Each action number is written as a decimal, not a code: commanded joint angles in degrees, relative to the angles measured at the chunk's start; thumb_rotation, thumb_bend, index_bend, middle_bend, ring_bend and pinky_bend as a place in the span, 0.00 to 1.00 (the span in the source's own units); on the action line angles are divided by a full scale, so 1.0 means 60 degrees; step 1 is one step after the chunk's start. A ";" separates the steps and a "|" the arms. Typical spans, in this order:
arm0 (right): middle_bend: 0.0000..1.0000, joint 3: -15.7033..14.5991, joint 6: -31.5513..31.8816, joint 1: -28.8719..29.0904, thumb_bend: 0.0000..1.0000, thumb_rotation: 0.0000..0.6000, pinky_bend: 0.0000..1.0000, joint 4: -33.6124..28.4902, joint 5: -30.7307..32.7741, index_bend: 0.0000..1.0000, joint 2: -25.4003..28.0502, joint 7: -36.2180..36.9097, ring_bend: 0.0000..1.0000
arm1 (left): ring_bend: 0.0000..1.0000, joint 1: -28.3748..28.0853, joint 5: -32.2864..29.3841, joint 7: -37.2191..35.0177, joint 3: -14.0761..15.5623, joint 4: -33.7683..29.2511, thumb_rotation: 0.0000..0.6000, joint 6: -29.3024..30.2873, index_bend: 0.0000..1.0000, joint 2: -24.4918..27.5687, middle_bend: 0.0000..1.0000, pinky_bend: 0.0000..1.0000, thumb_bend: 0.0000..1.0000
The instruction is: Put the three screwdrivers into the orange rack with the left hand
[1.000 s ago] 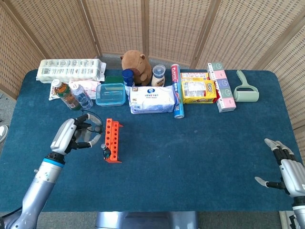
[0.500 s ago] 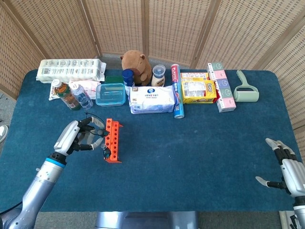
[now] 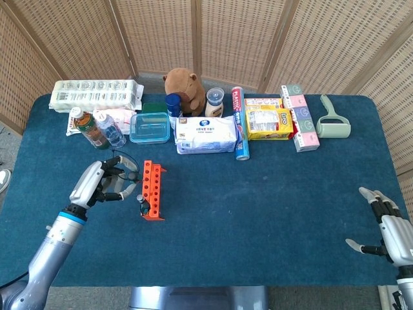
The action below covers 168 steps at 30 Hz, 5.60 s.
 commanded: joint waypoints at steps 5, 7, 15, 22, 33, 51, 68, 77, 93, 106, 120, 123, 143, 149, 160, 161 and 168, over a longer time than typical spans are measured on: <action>0.11 -0.0005 -0.0010 -0.0001 0.00 1.00 0.00 -0.0006 0.0013 0.00 0.0004 0.0000 0.00 | 0.74 -0.0052 -0.0186 0.0009 -0.0062 0.0021 1.00 0.0074 0.44 0.0048 0.80 0.87 0.42; 0.11 -0.0003 -0.0004 -0.0006 0.00 1.00 0.00 -0.0008 0.0027 0.00 0.0006 0.0004 0.00 | 0.74 -0.0066 -0.0216 0.0012 -0.0067 -0.0010 1.00 0.0082 0.44 0.0066 0.80 0.87 0.42; 0.11 -0.0011 -0.0015 0.0000 0.00 1.00 0.00 -0.0016 0.0015 0.00 0.0000 -0.0030 0.00 | 0.74 -0.0146 -0.0323 -0.0020 -0.0012 0.0084 1.00 0.0009 0.44 0.0024 0.80 0.87 0.42; 0.11 0.0002 -0.0022 0.0004 0.00 1.00 0.00 0.0004 0.0041 0.00 0.0006 -0.0001 0.00 | 0.74 -0.0197 -0.0100 -0.0236 0.0014 0.0250 1.00 0.0004 0.44 -0.0103 0.80 0.87 0.42; 0.11 0.0006 0.0010 -0.0013 0.00 1.00 0.00 0.0012 0.0026 0.00 0.0048 0.0103 0.00 | 0.74 -0.0278 -0.0041 -0.0212 0.0065 0.0264 1.00 0.0046 0.44 -0.0216 0.80 0.87 0.42; 0.11 -0.0012 -0.0014 -0.0011 0.00 1.00 0.00 0.0039 -0.0039 0.00 0.0120 0.0305 0.00 | 0.74 -0.0443 -0.0311 -0.0052 0.0103 0.0426 1.00 0.0023 0.44 -0.0411 0.80 0.87 0.42; 0.11 -0.0003 -0.0007 -0.0010 0.00 1.00 0.00 0.0051 -0.0009 0.00 0.0110 0.0274 0.00 | 0.74 -0.0588 -0.0683 -0.1513 -0.0144 0.1858 1.00 -0.0666 0.44 -0.0786 0.80 0.87 0.42; 0.12 -0.0006 -0.0010 -0.0008 0.00 1.00 0.00 0.0036 -0.0008 0.00 0.0094 0.0229 0.00 | 0.74 -0.0645 -0.0605 -0.2043 -0.0073 0.2573 1.00 -0.1010 0.44 -0.1088 0.80 0.87 0.42; 0.12 0.0006 0.0019 -0.0019 0.00 1.00 0.00 0.0047 -0.0004 0.00 0.0115 0.0286 0.00 | 0.74 -0.0687 -0.0305 -0.2094 0.0130 0.3131 1.00 -0.1104 0.44 -0.1480 0.80 0.87 0.42; 0.12 -0.0002 0.0012 -0.0023 0.00 1.00 0.00 0.0051 -0.0009 0.00 0.0127 0.0308 0.00 | 0.74 -0.0619 -0.0306 -0.1826 0.0234 0.3241 1.00 -0.1035 0.44 -0.1458 0.80 0.87 0.42; 0.12 0.0003 -0.0025 -0.0009 0.00 1.00 0.00 0.0061 0.0017 0.00 0.0136 0.0326 0.00 | 0.74 -0.0638 -0.0183 -0.1853 0.0154 0.3115 1.00 -0.1004 0.30 -0.1410 0.80 0.87 0.41; 0.13 -0.0004 -0.0049 0.0000 0.00 1.00 0.00 0.0062 0.0013 0.00 0.0136 0.0320 0.00 | 0.74 -0.0714 -0.0240 -0.1739 0.0122 0.3105 1.00 -0.1048 0.29 -0.1448 0.80 0.87 0.41; 0.13 0.0023 -0.0042 -0.0001 0.00 1.00 0.00 0.0127 0.0047 0.00 0.0166 0.0421 0.00 | 0.74 -0.1105 -0.0619 -0.1041 0.0021 0.2974 1.00 -0.1125 0.29 -0.1801 0.80 0.87 0.41; 0.14 0.0015 -0.0086 0.0028 0.00 1.00 0.00 0.0112 0.0032 0.00 0.0127 0.0335 0.00 | 0.74 -0.1199 -0.0439 -0.0995 -0.0047 0.3001 1.00 -0.1127 0.28 -0.1782 0.80 0.87 0.41; 0.14 0.0026 -0.0109 0.0036 0.00 1.00 0.00 0.0101 0.0091 0.00 0.0109 0.0286 0.00 | 0.74 -0.1694 -0.0588 -0.0682 -0.0124 0.3316 1.00 -0.1460 0.29 -0.2252 0.80 0.87 0.41; 0.14 0.0027 -0.0121 0.0042 0.00 1.00 0.00 0.0105 0.0091 0.00 0.0111 0.0300 0.00 | 0.74 -0.1755 -0.0632 -0.0616 -0.0137 0.3348 1.00 -0.1482 0.29 -0.2321 0.80 0.87 0.41; 0.14 0.0039 -0.0096 0.0029 0.00 1.00 0.00 0.0132 0.0098 0.00 0.0136 0.0391 0.00 | 0.74 -0.1907 -0.0738 -0.0486 -0.0221 0.3187 1.00 -0.1442 0.29 -0.2512 0.80 0.87 0.41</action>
